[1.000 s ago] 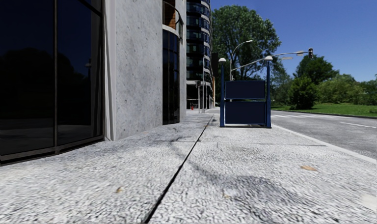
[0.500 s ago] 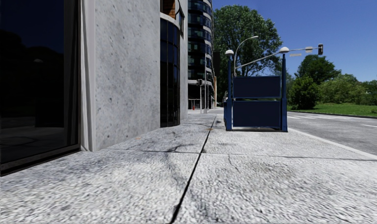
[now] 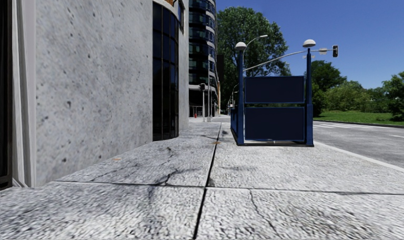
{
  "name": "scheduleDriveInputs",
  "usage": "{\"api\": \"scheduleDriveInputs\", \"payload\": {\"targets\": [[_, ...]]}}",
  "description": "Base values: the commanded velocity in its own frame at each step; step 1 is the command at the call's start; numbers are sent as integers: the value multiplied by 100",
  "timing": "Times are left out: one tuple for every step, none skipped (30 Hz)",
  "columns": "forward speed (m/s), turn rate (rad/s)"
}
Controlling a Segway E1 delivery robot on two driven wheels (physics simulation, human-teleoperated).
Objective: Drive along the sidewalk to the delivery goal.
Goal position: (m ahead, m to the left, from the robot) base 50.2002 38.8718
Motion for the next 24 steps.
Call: {"api": "scheduleDriveInputs", "payload": {"targets": [[200, 0], [200, 0], [200, 0], [200, 0], [200, 0], [200, 0], [200, 0], [200, 0], [200, 0], [200, 0], [200, 0], [200, 0], [200, 0], [200, 0], [200, 0], [200, 0], [200, 0], [200, 0], [200, 0], [200, 0], [200, 0], [200, 0], [200, 0], [200, -17]]}}
